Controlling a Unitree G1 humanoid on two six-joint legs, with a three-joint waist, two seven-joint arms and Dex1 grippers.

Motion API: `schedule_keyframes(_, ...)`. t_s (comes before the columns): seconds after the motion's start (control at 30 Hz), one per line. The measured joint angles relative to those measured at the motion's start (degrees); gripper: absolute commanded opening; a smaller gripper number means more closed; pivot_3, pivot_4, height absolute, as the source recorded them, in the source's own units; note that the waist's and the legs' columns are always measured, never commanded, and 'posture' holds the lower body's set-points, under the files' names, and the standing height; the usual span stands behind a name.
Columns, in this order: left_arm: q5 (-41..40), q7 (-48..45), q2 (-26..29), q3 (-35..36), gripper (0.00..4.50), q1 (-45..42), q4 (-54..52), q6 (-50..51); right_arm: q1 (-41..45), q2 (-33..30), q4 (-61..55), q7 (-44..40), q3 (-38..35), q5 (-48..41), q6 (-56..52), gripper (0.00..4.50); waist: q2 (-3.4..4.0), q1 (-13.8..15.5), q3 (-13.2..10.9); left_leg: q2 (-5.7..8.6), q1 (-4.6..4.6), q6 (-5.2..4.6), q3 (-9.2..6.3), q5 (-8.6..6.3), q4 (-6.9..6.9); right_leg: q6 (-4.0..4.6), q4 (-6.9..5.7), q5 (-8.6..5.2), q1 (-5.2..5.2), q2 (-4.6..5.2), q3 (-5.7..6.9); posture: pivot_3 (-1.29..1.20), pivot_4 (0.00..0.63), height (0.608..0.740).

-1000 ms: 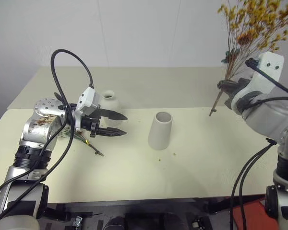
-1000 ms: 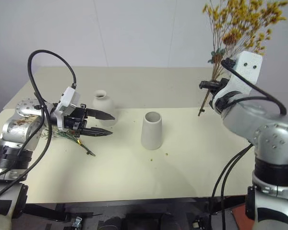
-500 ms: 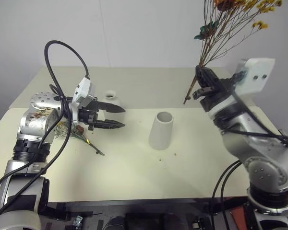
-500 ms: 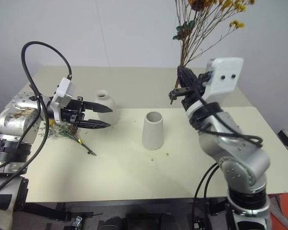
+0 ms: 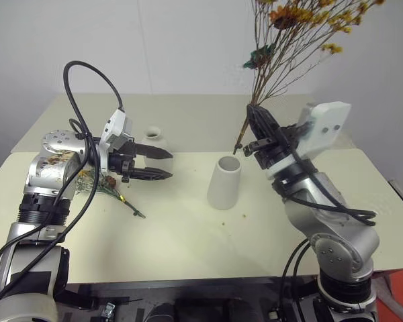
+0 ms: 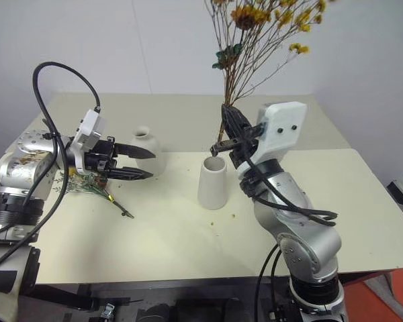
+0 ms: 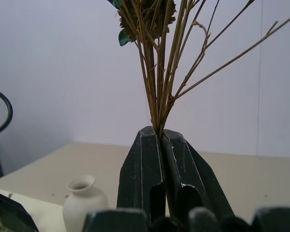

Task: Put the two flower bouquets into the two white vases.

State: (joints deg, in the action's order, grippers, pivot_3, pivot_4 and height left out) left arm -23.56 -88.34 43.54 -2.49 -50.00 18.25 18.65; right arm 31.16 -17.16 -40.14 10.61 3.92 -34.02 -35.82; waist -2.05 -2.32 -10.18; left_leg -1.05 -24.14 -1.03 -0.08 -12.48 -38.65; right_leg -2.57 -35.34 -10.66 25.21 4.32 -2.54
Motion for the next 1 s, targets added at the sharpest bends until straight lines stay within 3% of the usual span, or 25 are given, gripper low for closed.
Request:
schedule_keyframes(0.63,0.25,0.59,1.01,0.04,2.78,0.2,-0.41,0.45,-5.2,6.89,6.73,-6.96,2.68,12.8,3.03,0.02,0.0,-0.12,0.0,0.01,0.02,0.0,-0.01,0.0,-0.03,0.0,-0.1,-0.01,0.01,0.01,0.0,0.0,0.15,0.74)
schedule_keyframes(0.73,0.25,0.57,1.16,0.04,2.78,0.2,-0.41,0.66,-5.16,7.53,6.85,-7.36,2.45,13.67,3.04,0.73,0.0,-0.1,0.0,0.01,0.05,0.0,-0.01,0.0,-0.03,0.01,-0.17,-0.02,0.01,0.0,0.0,0.0,0.15,0.74)
schedule_keyframes(0.83,0.25,0.57,1.17,0.04,2.78,0.19,-0.41,0.69,-5.02,7.96,6.81,-7.44,2.28,14.96,3.04,1.75,0.0,-0.1,0.0,0.02,0.06,0.0,-0.01,0.0,-0.04,0.01,-0.22,-0.03,0.01,0.01,0.0,0.0,0.15,0.74)
schedule_keyframes(1.0,0.32,0.63,1.22,0.05,2.78,0.19,-0.32,0.65,-7.33,7.72,2.98,-8.52,2.25,15.9,3.0,1.75,0.0,-0.09,0.0,0.03,0.07,0.0,-0.03,0.0,-0.04,0.02,-0.37,-0.1,0.04,0.01,0.0,0.0,0.15,0.74)
